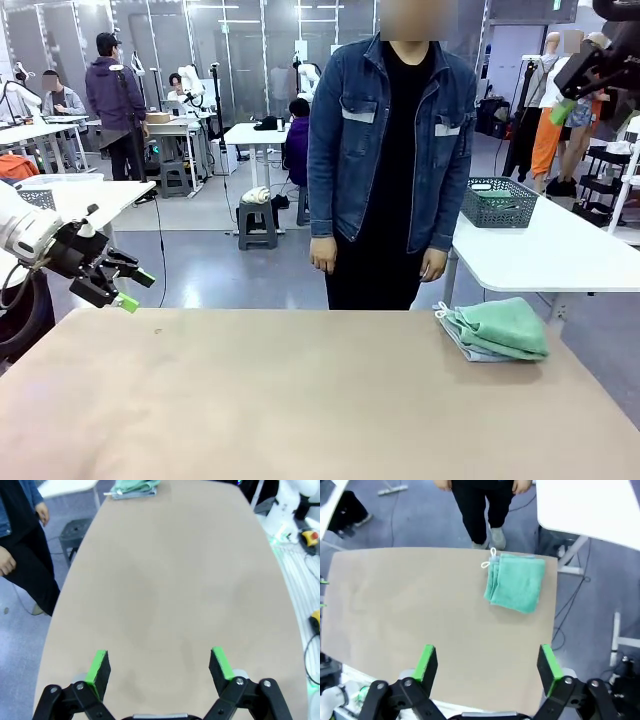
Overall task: Fold the towels and place them in the basket.
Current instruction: Stack the folded Towel with hook on the right side of the table.
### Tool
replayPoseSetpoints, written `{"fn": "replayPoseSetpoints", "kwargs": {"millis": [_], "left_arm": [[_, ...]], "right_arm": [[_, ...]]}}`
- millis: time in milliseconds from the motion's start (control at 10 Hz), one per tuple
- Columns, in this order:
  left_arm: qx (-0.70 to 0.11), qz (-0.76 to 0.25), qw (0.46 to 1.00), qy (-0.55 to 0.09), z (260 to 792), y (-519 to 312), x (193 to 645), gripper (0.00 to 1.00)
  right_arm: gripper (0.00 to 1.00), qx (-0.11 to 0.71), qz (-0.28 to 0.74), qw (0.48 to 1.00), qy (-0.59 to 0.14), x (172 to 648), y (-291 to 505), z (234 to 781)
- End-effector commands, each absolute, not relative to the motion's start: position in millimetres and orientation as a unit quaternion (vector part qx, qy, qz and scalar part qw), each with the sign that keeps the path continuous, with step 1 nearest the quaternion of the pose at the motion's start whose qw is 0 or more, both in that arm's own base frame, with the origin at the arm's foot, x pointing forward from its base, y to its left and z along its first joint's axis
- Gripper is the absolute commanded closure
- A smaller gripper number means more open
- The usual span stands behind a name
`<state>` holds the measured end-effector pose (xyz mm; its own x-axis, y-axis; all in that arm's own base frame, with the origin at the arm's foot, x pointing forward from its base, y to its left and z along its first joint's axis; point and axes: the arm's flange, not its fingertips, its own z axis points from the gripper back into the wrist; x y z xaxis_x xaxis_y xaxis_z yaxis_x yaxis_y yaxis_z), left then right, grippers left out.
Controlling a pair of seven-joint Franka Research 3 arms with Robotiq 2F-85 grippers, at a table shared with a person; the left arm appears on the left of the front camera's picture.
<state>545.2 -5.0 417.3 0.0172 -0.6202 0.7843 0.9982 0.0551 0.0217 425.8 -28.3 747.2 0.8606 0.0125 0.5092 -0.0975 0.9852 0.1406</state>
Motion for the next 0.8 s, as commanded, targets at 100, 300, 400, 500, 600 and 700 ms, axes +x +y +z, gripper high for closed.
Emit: {"fn": "replayPoseSetpoints", "kwargs": {"millis": [100,300,400,500,600,700], "left_arm": [[-0.289,-0.622,0.652,-0.324,418,-6,546,0.0],[-0.289,-0.622,0.652,-0.324,418,-6,546,0.0],[-0.289,-0.622,0.652,-0.324,418,-6,546,0.0],[-0.289,-0.622,0.652,-0.324,418,-6,546,0.0],[-0.289,-0.622,0.652,-0.324,418,-6,546,0.0],[-0.289,-0.622,0.652,-0.324,418,-6,546,0.0]], "right_arm": [[0.0,0.093,0.045,0.941,-0.321,387,-25,724],[0.0,0.08,0.03,0.941,-0.328,385,-30,728],[0.0,0.082,0.033,0.945,-0.314,387,-24,736],[0.0,0.082,0.033,0.945,-0.314,387,-24,736],[0.0,0.082,0.033,0.945,-0.314,387,-24,736],[0.0,0.082,0.033,0.945,-0.314,387,-24,736]]}}
